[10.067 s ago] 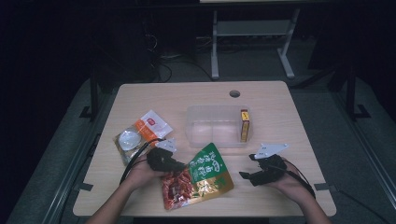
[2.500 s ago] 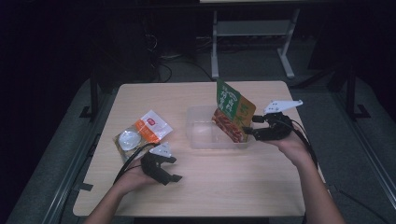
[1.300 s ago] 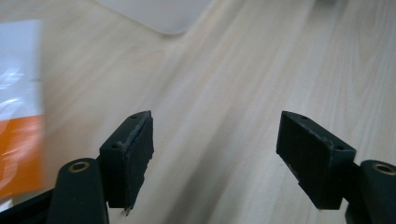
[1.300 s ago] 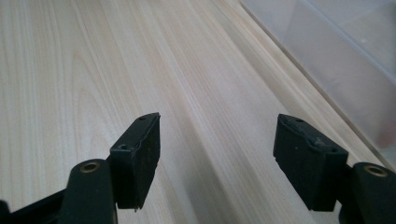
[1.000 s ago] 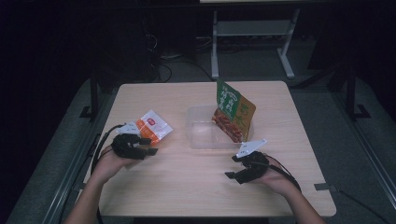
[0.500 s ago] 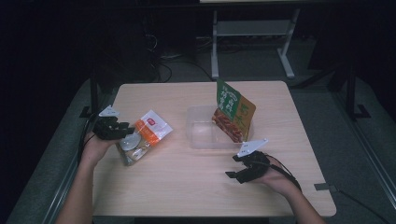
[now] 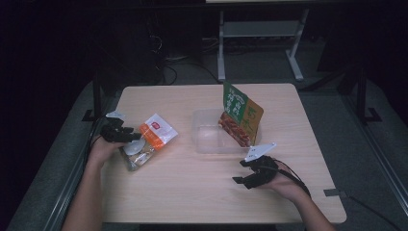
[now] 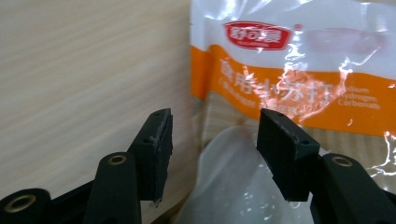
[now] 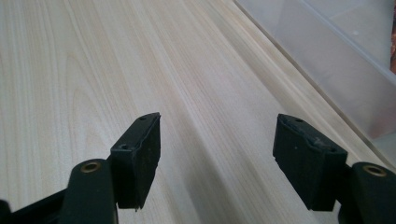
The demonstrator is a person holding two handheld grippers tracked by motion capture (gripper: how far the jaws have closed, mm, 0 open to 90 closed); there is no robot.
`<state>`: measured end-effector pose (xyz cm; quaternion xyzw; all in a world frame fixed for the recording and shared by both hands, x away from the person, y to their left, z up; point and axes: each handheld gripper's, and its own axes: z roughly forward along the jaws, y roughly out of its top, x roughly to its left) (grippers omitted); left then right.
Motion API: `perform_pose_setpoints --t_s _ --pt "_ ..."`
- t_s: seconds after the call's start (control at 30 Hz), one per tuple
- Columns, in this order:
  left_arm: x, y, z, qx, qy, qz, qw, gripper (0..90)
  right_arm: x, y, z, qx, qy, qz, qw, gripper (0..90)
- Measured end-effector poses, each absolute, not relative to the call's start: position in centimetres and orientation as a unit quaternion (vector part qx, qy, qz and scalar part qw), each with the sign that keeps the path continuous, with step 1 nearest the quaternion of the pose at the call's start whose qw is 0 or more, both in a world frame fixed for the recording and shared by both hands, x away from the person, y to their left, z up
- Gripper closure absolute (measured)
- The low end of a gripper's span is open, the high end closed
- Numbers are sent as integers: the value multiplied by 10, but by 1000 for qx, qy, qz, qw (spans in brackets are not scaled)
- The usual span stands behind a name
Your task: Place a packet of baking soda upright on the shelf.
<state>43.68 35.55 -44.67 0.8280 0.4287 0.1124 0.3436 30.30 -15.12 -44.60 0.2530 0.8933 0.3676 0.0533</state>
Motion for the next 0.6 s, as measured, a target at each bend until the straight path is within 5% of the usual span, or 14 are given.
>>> perform_pose_setpoints --t_s 0.23,0.5,0.6 --pt "437 355 -454 830 429 87 346 521 303 -151 -446 253 893 368 54 318" --pt "435 356 -456 834 421 71 350 851 303 -151 -445 253 893 367 55 322" --pt "432 357 -456 830 423 69 358 884 303 -151 -445 254 893 368 55 324"
